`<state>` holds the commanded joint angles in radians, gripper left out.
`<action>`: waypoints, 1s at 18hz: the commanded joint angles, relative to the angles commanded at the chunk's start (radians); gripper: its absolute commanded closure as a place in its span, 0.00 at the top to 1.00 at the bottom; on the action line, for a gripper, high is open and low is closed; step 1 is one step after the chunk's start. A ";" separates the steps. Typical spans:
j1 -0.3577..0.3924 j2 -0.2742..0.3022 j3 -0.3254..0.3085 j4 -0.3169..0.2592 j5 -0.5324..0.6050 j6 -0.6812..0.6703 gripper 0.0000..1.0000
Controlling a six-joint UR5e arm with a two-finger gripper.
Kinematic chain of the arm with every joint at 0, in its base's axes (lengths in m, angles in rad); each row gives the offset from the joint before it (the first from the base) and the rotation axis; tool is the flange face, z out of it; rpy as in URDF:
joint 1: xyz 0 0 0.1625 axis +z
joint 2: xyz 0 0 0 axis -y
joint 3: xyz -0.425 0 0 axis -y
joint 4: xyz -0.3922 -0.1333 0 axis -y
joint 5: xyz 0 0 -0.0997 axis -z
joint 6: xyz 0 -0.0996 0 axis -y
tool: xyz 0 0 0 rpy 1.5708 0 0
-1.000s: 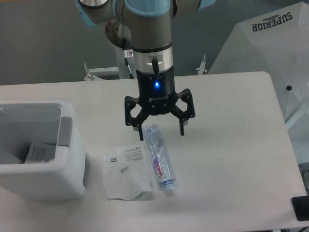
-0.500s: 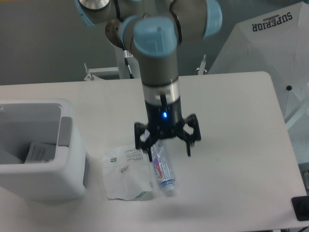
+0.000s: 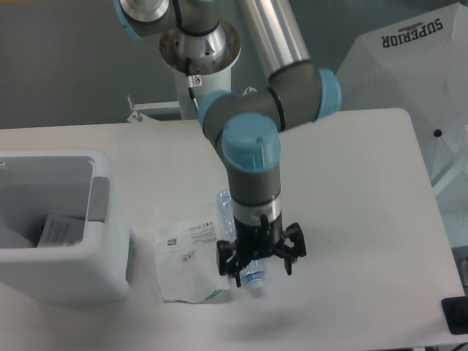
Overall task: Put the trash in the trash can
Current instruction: 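Close the gripper around the clear plastic bottle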
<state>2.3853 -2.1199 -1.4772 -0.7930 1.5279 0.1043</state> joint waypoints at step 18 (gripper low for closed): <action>0.006 -0.095 -0.028 -0.002 0.000 -0.008 1.00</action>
<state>2.3915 -2.2150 -1.5048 -0.7946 1.5279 0.0966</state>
